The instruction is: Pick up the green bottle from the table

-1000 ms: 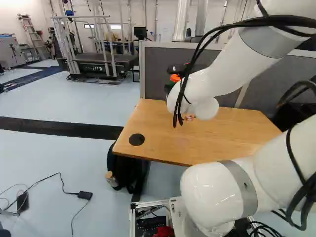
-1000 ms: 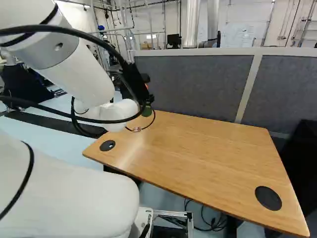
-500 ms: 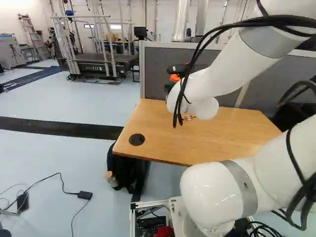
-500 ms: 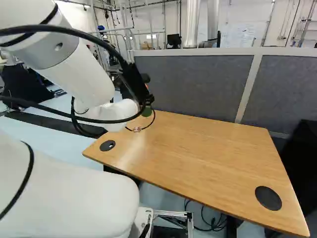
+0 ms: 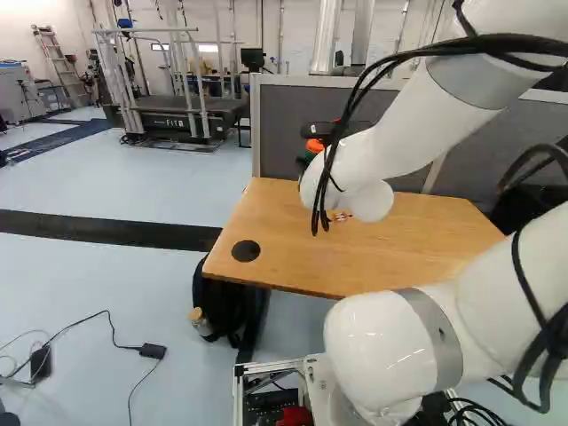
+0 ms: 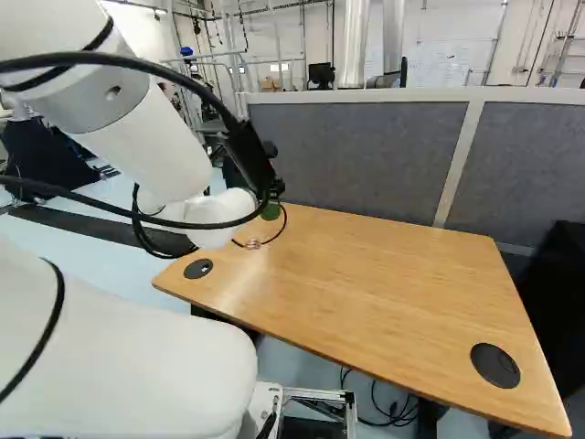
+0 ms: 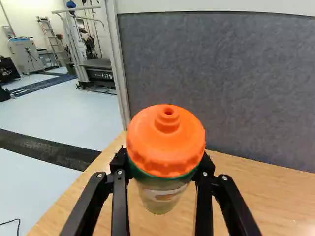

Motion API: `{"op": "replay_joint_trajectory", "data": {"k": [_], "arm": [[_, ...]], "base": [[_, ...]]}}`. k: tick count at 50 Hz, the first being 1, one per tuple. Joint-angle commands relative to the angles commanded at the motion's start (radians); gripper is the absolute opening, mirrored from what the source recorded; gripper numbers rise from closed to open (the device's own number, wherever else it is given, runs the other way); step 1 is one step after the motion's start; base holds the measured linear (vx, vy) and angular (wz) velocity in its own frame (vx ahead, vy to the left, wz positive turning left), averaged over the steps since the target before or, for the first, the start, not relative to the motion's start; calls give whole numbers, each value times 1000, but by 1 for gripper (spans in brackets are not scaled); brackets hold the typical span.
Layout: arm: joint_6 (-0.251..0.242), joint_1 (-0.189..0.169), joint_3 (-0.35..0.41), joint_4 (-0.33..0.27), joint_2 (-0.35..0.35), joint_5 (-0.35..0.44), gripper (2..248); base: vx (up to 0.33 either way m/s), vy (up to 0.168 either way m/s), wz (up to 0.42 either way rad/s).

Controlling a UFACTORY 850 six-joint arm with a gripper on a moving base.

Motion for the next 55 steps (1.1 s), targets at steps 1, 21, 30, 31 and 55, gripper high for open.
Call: {"op": "replay_joint_trajectory", "data": {"k": [1,21,30,31,55], "arm": [[0,0,3,0,-1,2,21],[0,-8,81,0,-31,52,21],[0,-10,110,0,-42,70,21],[0,-11,112,0,-43,72,21],[0,-13,142,0,-54,91,21]], "base": [[0,0,0],[0,0,0],[0,0,0],[0,0,0],[0,0,0]]}}
